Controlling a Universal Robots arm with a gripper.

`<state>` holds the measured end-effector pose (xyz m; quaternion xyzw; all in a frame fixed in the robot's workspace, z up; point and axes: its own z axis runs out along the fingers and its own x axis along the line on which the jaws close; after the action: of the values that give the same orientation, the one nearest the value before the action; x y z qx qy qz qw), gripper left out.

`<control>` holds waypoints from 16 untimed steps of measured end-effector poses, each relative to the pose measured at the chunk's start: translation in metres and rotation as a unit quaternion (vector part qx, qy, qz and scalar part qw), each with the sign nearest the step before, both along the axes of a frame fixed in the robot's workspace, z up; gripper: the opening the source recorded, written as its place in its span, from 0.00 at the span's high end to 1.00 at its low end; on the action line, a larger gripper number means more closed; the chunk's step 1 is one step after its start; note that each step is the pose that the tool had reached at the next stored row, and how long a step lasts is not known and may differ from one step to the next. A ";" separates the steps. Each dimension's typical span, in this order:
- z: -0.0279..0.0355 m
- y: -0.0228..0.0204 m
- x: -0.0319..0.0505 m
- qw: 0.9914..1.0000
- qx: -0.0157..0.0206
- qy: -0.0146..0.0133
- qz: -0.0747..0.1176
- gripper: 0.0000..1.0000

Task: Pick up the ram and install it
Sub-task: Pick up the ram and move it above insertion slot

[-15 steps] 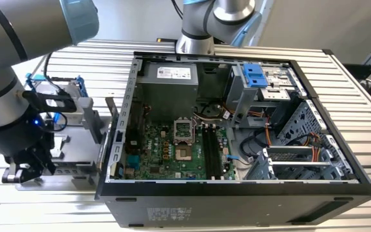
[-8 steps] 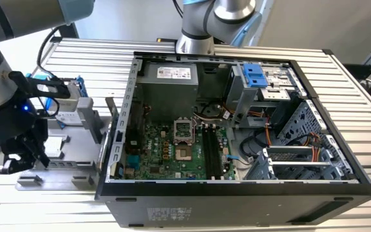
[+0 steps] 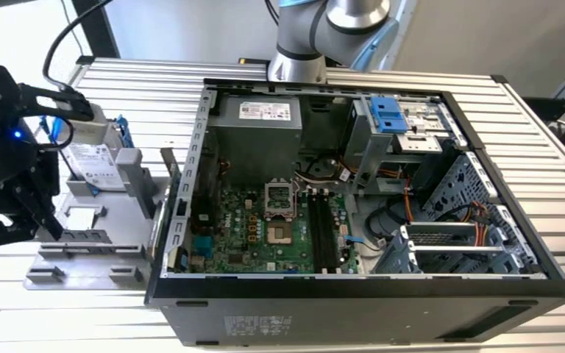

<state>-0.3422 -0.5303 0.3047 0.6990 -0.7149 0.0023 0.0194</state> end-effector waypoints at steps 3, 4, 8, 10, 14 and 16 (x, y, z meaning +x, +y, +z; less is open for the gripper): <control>0.0139 0.0000 0.0000 1.000 0.000 0.000 0.000 1.00; 0.0184 0.0000 0.0000 1.000 0.000 0.000 0.000 1.00; 0.0365 0.0000 0.0000 1.000 0.000 0.000 0.000 1.00; 0.0456 0.0000 0.0000 1.000 0.000 0.000 0.000 1.00; 0.0636 0.0001 0.0000 1.000 0.000 0.000 0.000 1.00; 0.0730 0.0001 0.0000 1.000 0.000 0.000 0.000 1.00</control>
<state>-0.3422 -0.5302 0.3777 0.6990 -0.7149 0.0021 0.0195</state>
